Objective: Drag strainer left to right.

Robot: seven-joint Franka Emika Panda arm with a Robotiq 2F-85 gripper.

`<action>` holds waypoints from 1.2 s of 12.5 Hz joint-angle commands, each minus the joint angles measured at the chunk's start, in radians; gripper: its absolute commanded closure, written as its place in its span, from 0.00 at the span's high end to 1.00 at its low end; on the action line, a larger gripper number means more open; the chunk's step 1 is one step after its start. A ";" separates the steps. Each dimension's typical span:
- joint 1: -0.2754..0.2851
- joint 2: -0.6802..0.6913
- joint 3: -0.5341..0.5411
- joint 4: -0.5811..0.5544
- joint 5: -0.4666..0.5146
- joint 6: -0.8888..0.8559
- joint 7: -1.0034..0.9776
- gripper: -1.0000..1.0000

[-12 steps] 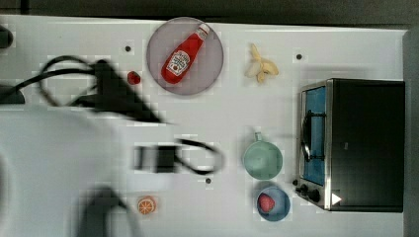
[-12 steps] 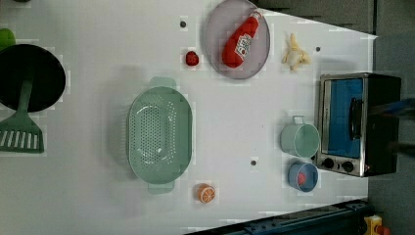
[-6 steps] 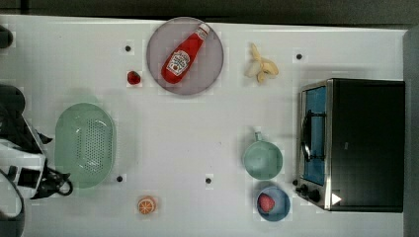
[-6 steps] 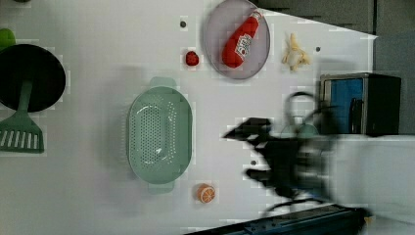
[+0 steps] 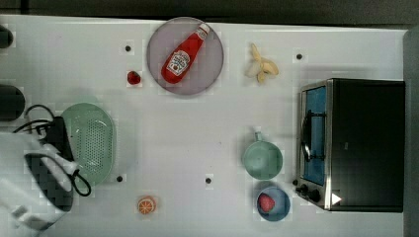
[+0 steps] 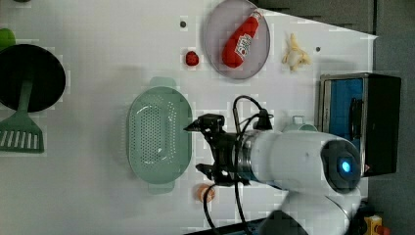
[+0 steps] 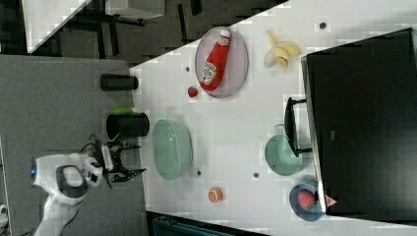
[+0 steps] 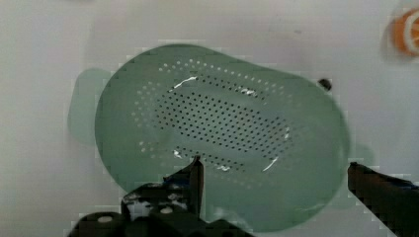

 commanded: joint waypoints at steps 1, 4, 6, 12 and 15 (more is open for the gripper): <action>-0.022 0.086 -0.027 -0.021 0.014 0.128 0.108 1.00; 0.000 0.204 -0.062 -0.020 0.014 0.230 0.117 1.00; 0.035 0.275 -0.108 -0.019 0.014 0.316 0.117 1.00; 0.206 0.387 -0.301 -0.009 0.014 0.416 0.117 1.00; 0.219 0.385 -0.355 -0.014 0.014 0.412 0.110 1.00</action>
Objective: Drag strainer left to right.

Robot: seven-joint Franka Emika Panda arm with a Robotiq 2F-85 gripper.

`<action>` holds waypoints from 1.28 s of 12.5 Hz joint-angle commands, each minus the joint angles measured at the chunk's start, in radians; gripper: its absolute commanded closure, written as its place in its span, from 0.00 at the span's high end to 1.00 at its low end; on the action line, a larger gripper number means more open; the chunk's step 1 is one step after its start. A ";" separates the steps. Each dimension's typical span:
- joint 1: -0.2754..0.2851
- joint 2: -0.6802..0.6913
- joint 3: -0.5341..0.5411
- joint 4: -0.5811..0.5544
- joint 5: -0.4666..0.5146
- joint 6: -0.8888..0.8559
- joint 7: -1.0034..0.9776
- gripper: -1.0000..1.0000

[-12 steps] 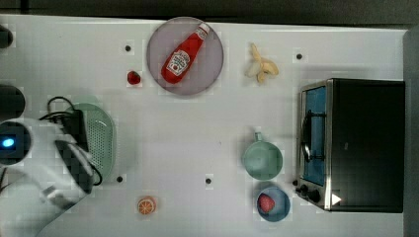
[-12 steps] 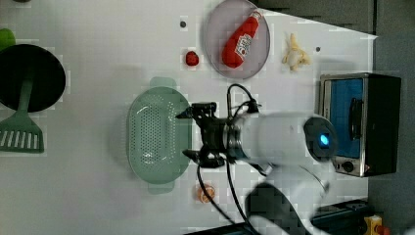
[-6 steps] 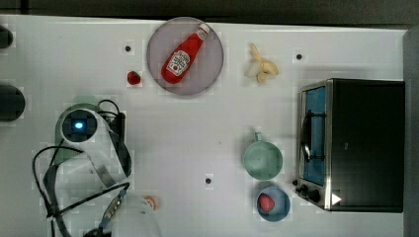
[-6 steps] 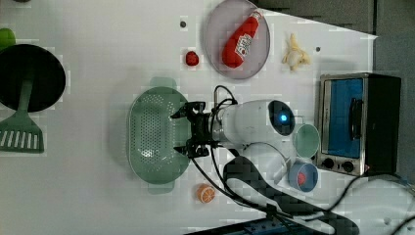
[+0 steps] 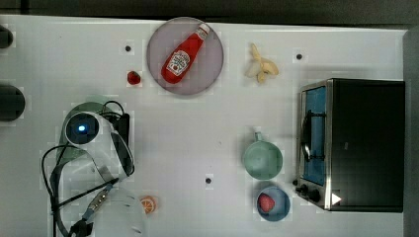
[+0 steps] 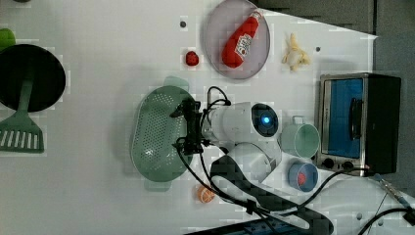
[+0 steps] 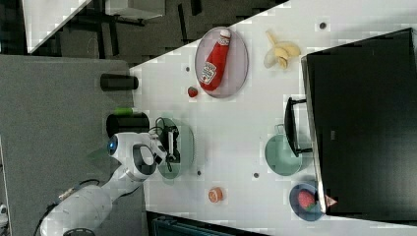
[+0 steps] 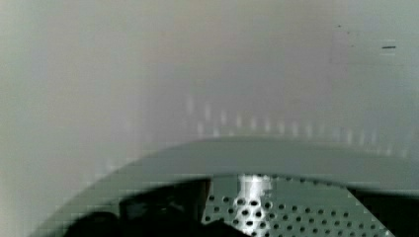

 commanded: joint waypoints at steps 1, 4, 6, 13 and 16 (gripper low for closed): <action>0.012 -0.030 -0.025 -0.007 -0.015 0.009 0.030 1.00; 0.000 -0.051 -0.049 -0.031 -0.015 0.002 0.024 1.00; -0.017 -0.072 -0.065 -0.062 -0.016 0.004 0.004 1.00; -0.128 -0.145 -0.108 -0.170 -0.016 0.015 -0.185 1.00; -0.173 -0.172 -0.131 -0.195 -0.016 0.018 -0.275 1.00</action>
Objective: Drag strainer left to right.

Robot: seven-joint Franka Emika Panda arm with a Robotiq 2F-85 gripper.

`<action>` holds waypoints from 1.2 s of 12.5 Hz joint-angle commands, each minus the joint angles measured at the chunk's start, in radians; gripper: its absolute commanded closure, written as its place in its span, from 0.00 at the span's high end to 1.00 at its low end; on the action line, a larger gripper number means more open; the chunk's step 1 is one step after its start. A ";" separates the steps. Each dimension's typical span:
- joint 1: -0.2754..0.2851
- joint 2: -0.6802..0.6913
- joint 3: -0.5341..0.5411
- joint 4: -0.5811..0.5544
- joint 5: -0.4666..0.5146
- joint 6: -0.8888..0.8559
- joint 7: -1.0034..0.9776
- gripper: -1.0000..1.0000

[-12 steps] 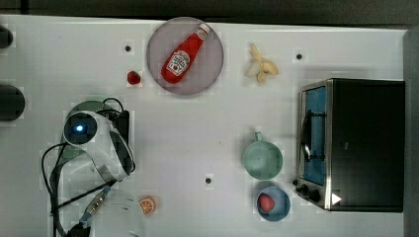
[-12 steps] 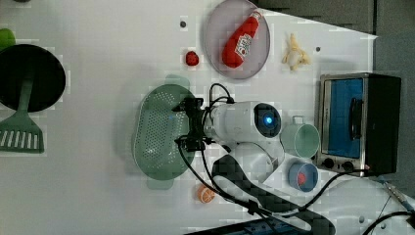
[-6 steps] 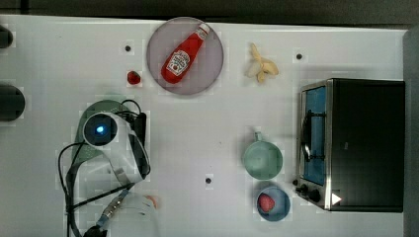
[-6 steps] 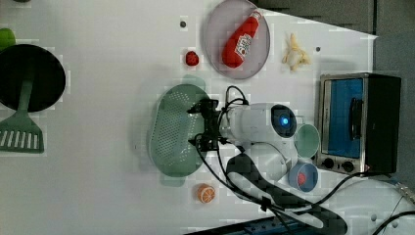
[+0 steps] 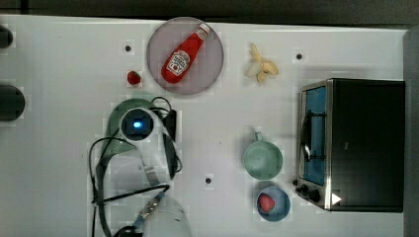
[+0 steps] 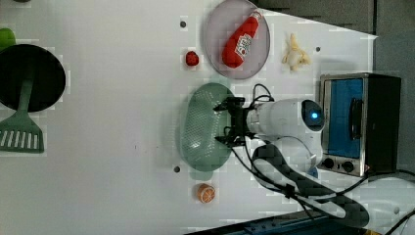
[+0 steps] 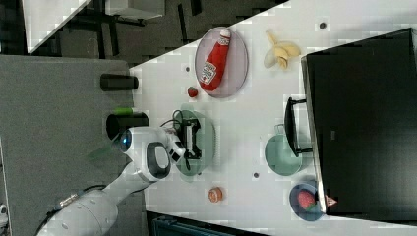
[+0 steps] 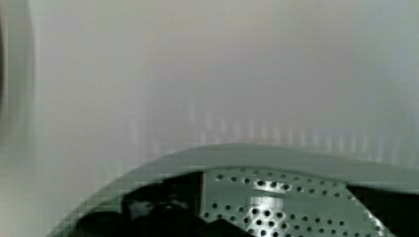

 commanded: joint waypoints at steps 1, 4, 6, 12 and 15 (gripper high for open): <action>-0.063 -0.042 -0.023 -0.032 -0.006 0.016 -0.141 1.00; -0.101 -0.062 -0.055 -0.062 -0.006 0.017 -0.251 1.00; -0.124 -0.069 -0.082 -0.076 -0.006 0.018 -0.320 1.00; -0.157 -0.079 -0.180 -0.085 -0.006 0.022 -0.461 1.00; -0.159 -0.079 -0.228 -0.087 -0.006 0.031 -0.514 1.00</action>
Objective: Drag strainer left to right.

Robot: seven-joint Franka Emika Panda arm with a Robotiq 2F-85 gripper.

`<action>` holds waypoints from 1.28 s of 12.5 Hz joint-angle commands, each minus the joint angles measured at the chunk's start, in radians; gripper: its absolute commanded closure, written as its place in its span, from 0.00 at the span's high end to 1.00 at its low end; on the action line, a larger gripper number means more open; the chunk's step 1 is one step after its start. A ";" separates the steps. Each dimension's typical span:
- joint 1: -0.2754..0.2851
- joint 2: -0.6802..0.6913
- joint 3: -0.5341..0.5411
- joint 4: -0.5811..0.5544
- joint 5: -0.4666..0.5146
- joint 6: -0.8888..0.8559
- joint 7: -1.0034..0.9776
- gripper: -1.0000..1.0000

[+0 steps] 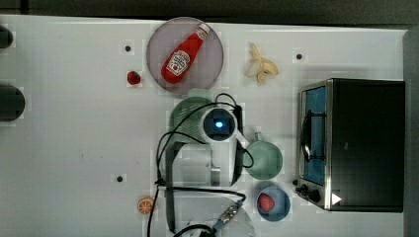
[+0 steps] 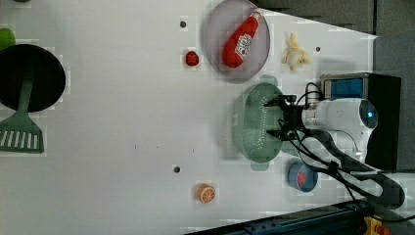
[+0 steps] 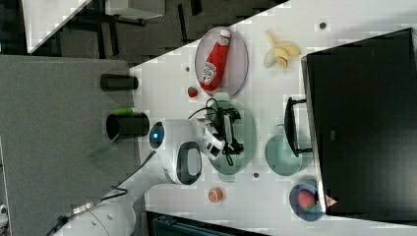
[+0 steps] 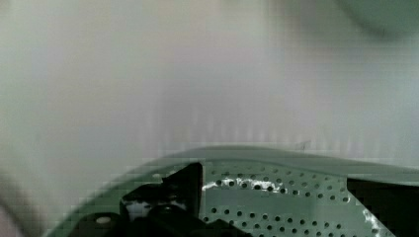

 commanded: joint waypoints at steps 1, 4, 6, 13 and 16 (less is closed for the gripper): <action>-0.020 -0.013 -0.021 -0.003 0.003 0.000 -0.137 1.00; -0.024 -0.013 -0.073 -0.003 0.003 -0.001 -0.231 1.00; -0.024 -0.015 -0.085 0.000 0.003 0.000 -0.249 1.00; -0.019 -0.245 0.041 0.008 0.003 -0.213 -0.317 1.00; -0.017 -0.426 0.097 0.007 0.003 -0.306 -0.501 1.00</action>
